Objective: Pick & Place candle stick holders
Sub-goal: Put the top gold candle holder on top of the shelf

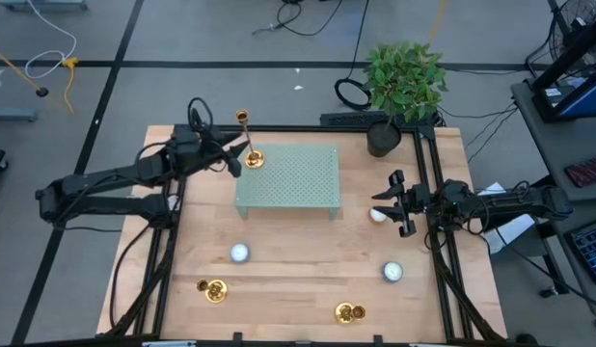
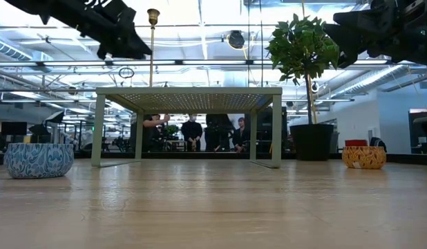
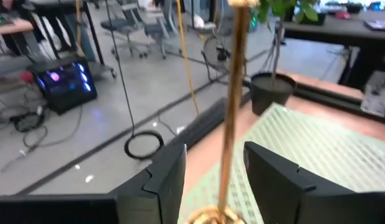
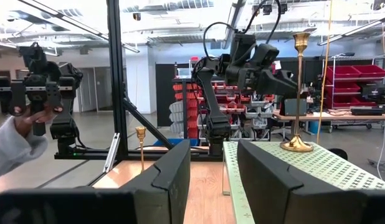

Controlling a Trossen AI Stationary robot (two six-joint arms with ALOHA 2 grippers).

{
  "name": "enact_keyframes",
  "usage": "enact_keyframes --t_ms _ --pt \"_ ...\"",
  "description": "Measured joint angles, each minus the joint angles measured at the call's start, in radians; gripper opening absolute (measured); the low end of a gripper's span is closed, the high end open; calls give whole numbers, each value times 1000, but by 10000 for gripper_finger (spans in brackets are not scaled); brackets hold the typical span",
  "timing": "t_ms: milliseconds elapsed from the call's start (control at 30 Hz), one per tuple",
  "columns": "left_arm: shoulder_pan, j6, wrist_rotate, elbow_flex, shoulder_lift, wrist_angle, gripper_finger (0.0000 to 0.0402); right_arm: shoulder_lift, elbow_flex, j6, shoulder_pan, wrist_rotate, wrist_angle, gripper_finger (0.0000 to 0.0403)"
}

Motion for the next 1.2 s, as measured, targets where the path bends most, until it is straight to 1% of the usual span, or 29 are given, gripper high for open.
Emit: enact_keyframes --t_ms 200,267,433,600,667,733,833,900,967,1067,1200 --pt "-57 -11 6 0 -82 -109 173 0 0 0 0 0 -6 128" --pt "-85 -8 34 0 -116 -156 173 0 0 0 0 0 -12 128" --pt "-176 15 155 0 -174 -323 173 0 0 0 0 -1 -13 128" --pt "-272 127 275 0 -179 -562 173 0 0 0 0 -3 -13 128" --pt "-303 122 331 -1 -174 -646 173 0 0 1 0 -3 -12 128" --pt "-341 87 396 -1 -169 -692 172 0 0 1 0 -3 -13 128" --pt "-412 71 496 -9 -169 -669 173 0 0 1 0 -4 -12 128" --pt "-464 68 544 -13 -168 -662 172 0 0 1 0 -3 -12 128" --pt "-521 66 544 -13 -168 -652 172 0 0 1 0 -3 -12 128" --pt "-609 64 517 -16 -164 -637 172 0 0 1 0 -4 -12 128" --pt "-736 48 535 -63 -143 -520 172 0 0 5 0 -4 -12 128"
